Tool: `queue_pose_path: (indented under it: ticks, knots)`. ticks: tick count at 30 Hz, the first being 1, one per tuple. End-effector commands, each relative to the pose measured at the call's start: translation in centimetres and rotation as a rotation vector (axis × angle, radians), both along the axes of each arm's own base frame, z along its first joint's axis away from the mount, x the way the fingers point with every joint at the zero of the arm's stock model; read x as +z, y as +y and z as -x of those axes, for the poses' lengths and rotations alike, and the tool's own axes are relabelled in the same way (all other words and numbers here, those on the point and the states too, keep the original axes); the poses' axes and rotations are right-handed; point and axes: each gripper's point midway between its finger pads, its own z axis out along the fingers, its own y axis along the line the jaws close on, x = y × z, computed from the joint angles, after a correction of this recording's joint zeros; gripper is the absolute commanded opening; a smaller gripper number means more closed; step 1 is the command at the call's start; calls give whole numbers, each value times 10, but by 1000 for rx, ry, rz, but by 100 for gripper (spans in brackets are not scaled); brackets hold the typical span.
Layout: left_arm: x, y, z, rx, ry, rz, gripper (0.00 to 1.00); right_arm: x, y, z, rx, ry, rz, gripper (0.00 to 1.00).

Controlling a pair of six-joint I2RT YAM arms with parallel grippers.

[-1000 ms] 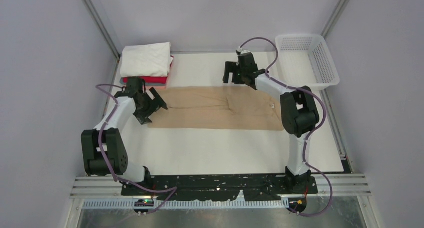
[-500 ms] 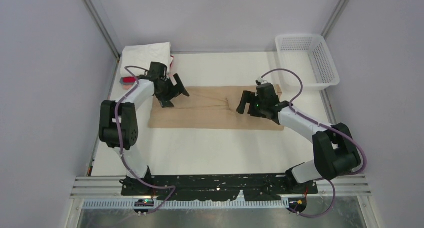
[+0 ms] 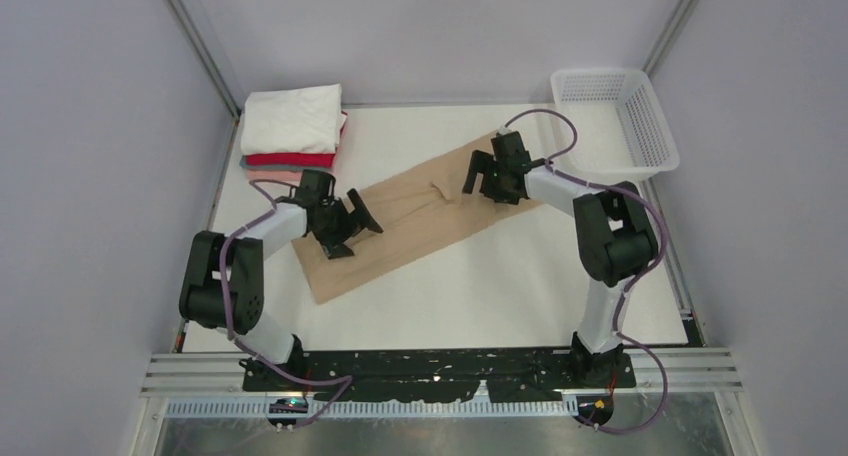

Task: Fold and stack the t-shirts
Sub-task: Rotate the tshirt 90 degrees

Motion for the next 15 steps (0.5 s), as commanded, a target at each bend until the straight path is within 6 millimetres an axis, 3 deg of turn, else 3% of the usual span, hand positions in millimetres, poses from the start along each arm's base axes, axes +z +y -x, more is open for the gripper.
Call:
queue_pose_path:
  ticks: [1,2,3,4,5,9,10,11,12,13,14,15]
  knots:
    - [-32,-31,61,28,134,36,99,27,16,-77,45,-141,-11,95]
    - [-33,-48,70,29,148,63,99,6,20,-78,72,-86,-17,95]
    - [-33,-63,76,19,144,80,99,7,31,-97,99,-93,-44,95]
    - [-32,-77,80,12,138,93,99,3,34,-100,110,-65,-49,95]
    - [-30,-93,83,7,136,101,99,7,45,-117,131,-77,-75,95]
    - [-17,-151,81,-20,74,109,99,4,69,-138,132,-32,-153,95]
    - [-15,-161,79,-23,60,101,99,13,75,-147,120,-50,-184,95]
    - [-14,-169,77,-28,52,95,99,0,80,-149,121,-30,-205,95]
    - [-13,-177,77,-37,50,90,99,11,86,-159,110,-55,-239,95]
    - [-13,-183,78,-46,54,88,99,1,90,-162,108,-41,-254,95]
    - [-14,-189,79,-50,63,88,99,11,95,-171,102,-70,-284,95]
    - [-14,-193,81,-54,74,94,99,7,98,-174,102,-69,-299,95]
